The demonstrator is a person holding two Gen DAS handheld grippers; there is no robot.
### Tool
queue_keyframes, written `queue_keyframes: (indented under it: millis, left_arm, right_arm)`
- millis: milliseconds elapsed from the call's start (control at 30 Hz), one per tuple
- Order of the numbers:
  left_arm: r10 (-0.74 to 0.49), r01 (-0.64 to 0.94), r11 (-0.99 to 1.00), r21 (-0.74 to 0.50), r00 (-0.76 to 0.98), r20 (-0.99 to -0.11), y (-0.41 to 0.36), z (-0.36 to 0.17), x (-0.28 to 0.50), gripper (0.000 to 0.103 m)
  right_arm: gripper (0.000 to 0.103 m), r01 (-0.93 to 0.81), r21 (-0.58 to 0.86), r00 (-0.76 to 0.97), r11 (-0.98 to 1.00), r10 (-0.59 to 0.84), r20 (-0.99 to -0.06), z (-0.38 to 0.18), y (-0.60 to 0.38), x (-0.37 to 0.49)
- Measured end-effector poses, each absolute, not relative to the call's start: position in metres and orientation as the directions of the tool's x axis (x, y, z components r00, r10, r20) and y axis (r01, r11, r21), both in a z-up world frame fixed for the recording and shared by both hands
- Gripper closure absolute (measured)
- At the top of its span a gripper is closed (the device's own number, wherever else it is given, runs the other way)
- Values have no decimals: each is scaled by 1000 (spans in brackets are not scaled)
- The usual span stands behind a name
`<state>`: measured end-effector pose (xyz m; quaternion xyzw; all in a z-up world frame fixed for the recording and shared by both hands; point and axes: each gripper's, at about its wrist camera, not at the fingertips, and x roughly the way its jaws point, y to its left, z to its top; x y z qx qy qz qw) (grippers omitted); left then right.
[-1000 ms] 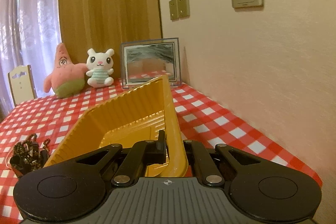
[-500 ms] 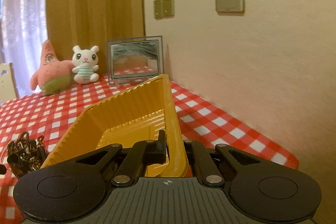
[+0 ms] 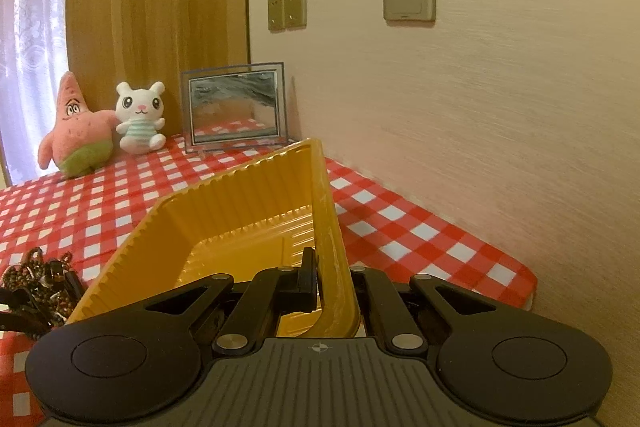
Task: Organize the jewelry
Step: 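Grasp a black watch strap from the jewelry pile with the left tool, then carry the black watch over the tray and open the left tool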
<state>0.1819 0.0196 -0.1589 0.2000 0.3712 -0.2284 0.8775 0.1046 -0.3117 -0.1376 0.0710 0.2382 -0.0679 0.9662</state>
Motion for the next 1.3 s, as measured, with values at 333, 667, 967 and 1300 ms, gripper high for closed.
queue_keyframes:
  millis: [333,667,967,1300]
  left_arm:
    - [-266,431,902,-11,536,-801,20,-158,198,94]
    - [-246,321,944,-77,526,-814,20,-158,206,95]
    - [-302,283,945,-167,548,-780,22,-134,205,95]
    - [-487,381,870,-313,565,-666,-5,-83,202,95]
  right_arm:
    - [99,148,124,874,981,-71,-481,-140,-321,104]
    - [99,133,132,873,982,-53,-485,-142,-323,103]
    - [99,118,130,873,984,-40,-486,-143,-323,106]
    - [99,106,120,877,987,-36,-480,-141,-319,114]
